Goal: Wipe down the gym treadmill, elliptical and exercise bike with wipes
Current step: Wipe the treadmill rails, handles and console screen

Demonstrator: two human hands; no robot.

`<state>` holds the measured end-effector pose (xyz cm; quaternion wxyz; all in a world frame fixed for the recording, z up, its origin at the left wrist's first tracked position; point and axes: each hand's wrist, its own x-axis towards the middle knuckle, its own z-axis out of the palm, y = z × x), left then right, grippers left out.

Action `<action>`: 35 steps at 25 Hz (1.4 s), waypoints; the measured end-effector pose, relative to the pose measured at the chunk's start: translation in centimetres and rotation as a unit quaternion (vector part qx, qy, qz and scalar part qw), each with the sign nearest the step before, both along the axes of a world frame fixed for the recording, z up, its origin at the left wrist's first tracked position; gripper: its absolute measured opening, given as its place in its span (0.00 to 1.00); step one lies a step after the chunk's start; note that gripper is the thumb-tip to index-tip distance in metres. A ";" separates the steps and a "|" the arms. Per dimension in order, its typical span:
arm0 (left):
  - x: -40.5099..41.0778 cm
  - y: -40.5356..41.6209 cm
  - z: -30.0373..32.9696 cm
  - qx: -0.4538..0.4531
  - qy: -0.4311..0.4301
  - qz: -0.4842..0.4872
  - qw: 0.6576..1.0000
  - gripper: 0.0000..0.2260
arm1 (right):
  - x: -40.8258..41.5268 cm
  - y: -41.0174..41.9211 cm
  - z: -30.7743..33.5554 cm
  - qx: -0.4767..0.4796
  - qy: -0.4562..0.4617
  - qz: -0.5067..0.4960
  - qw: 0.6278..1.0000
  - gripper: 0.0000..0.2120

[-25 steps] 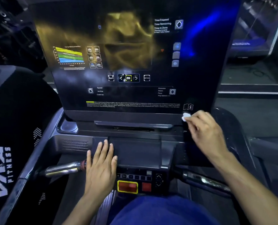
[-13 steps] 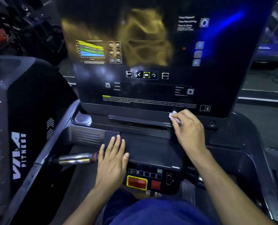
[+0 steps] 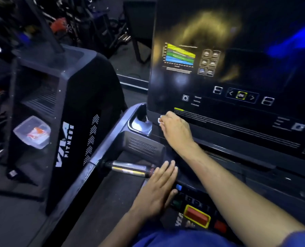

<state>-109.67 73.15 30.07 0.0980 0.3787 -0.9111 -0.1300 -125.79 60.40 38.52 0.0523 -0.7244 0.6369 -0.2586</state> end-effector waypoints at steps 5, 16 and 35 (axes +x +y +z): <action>6.5 -1.8 -0.1 0.000 0.039 0.020 0.999 0.24 | 4.2 -2.2 -1.1 0.032 0.011 0.052 0.998 0.06; 21.5 -15.0 -2.0 0.051 -0.008 0.091 0.994 0.27 | 5.6 2.7 -2.7 0.157 -0.026 0.107 0.981 0.07; 21.7 -15.5 -2.3 0.084 0.041 0.083 0.992 0.25 | 8.0 9.9 -5.7 0.140 0.036 0.135 0.980 0.15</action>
